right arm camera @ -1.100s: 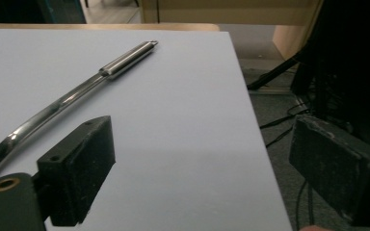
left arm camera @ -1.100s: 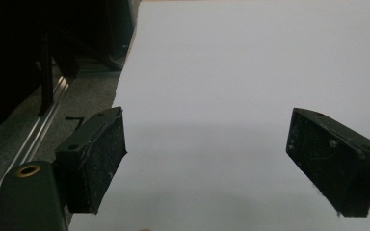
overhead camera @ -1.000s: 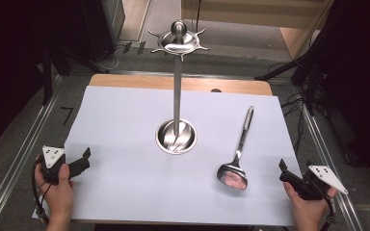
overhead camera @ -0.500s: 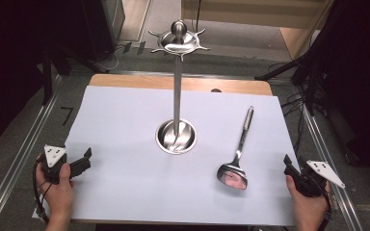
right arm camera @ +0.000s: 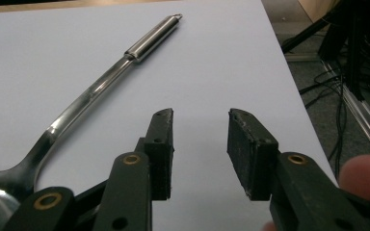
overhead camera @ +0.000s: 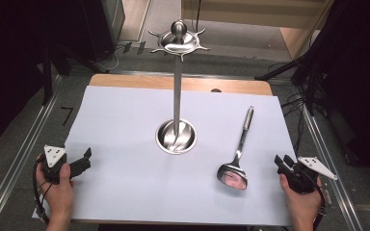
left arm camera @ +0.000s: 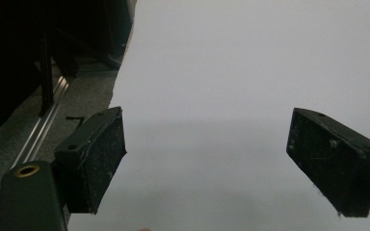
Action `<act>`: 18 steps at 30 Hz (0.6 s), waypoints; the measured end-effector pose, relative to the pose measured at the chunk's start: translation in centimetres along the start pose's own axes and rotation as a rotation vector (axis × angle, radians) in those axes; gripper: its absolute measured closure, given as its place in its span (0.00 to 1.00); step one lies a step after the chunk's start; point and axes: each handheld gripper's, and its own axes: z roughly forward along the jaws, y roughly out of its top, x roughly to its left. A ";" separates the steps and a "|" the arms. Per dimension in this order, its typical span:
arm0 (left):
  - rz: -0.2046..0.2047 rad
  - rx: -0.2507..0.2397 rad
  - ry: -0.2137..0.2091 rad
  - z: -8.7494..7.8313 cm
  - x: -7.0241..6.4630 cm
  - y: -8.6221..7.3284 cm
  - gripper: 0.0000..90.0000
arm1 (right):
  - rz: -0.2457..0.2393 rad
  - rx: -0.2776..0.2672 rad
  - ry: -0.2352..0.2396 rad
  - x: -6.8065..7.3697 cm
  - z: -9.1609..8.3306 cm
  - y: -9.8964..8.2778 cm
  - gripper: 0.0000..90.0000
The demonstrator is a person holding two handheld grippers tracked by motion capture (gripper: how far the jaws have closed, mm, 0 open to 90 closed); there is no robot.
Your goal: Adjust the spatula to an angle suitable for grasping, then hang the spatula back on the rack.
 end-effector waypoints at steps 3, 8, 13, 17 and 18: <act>0.001 -0.002 0.000 0.0 0.0 0.0 0.16 | 0.024 0.024 0.018 0.1 0.0 0.2 0.74; -0.001 -0.005 0.005 0.0 0.0 0.0 0.16 | 0.022 0.067 0.005 0.5 0.1 0.9 0.75; -0.007 -0.006 0.010 -0.1 0.0 0.0 0.16 | 0.022 0.124 -0.017 0.5 0.4 1.4 0.81; -0.006 -0.008 0.010 -0.1 0.0 -0.1 0.16 | 0.023 0.156 -0.019 0.5 0.9 1.5 0.83; -0.007 -0.008 0.010 -0.1 0.0 0.0 0.16 | 0.023 0.161 -0.024 0.5 0.9 1.6 0.85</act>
